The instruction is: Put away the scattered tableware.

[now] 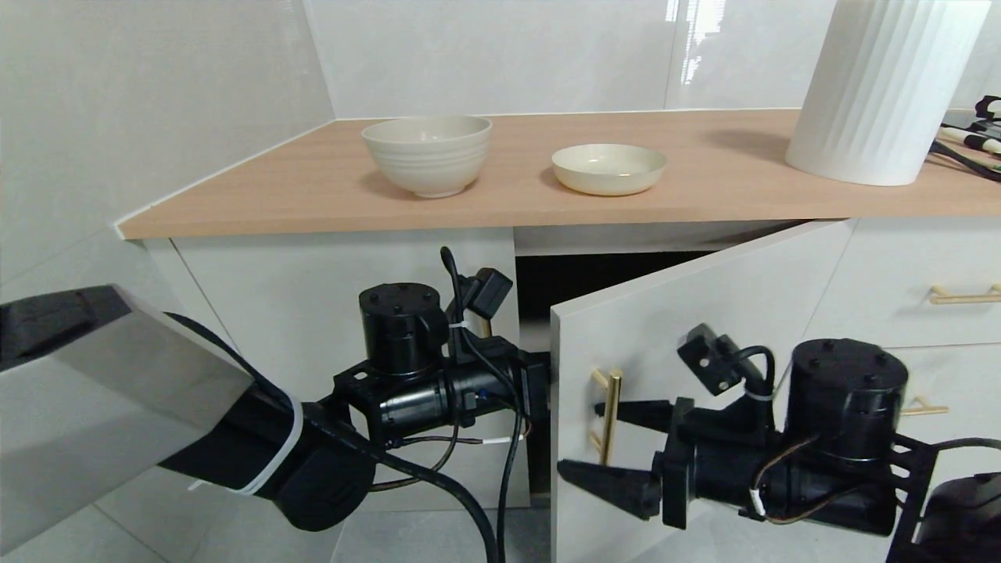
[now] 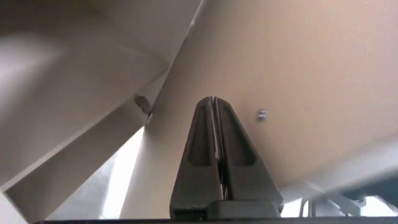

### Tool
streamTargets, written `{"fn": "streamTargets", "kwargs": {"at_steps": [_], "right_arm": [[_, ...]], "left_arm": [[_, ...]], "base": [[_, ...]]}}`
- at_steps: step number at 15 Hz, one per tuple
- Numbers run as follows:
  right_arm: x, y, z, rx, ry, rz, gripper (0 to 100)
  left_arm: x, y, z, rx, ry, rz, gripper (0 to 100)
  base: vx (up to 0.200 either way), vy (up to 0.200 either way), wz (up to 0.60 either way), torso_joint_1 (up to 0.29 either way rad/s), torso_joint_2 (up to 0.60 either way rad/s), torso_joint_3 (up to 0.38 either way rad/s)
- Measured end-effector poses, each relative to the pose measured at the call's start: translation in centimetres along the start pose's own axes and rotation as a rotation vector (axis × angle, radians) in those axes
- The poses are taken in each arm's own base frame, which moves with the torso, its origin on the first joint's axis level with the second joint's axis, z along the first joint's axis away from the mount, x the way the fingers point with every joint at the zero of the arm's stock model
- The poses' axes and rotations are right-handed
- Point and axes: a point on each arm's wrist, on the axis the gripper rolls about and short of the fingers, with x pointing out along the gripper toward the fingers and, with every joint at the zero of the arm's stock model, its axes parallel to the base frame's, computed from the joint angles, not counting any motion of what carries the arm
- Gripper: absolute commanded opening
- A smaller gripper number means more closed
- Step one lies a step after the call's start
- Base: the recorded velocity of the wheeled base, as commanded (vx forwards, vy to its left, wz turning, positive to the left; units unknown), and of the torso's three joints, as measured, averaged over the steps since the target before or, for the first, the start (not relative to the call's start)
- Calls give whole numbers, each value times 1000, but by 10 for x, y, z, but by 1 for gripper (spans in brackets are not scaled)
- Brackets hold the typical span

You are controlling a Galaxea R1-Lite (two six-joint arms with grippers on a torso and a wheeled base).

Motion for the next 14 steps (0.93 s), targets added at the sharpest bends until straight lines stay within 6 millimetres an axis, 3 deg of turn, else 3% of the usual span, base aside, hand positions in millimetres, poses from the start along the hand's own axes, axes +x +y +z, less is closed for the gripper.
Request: {"fn": "streamTargets", "kwargs": {"at_steps": [3, 8, 10, 14], "right_arm": [[-21, 4, 12, -21, -51, -87, 100], [-73, 22, 25, 51, 109, -216, 100], [-91, 27, 39, -15, 105, -339, 100], [-107, 36, 51, -66, 34, -375, 100]], "left_arm": [[-8, -11, 5, 13, -12, -16, 0], [-6, -19, 3, 15, -1, -38, 0], [-4, -20, -1, 11, 10, -43, 0], [-1, -21, -2, 11, 15, -49, 0]], "base": [[0, 0, 0, 0, 0, 0], [0, 0, 0, 0, 0, 0], [0, 0, 0, 0, 0, 0], [0, 0, 0, 0, 0, 0]]}}
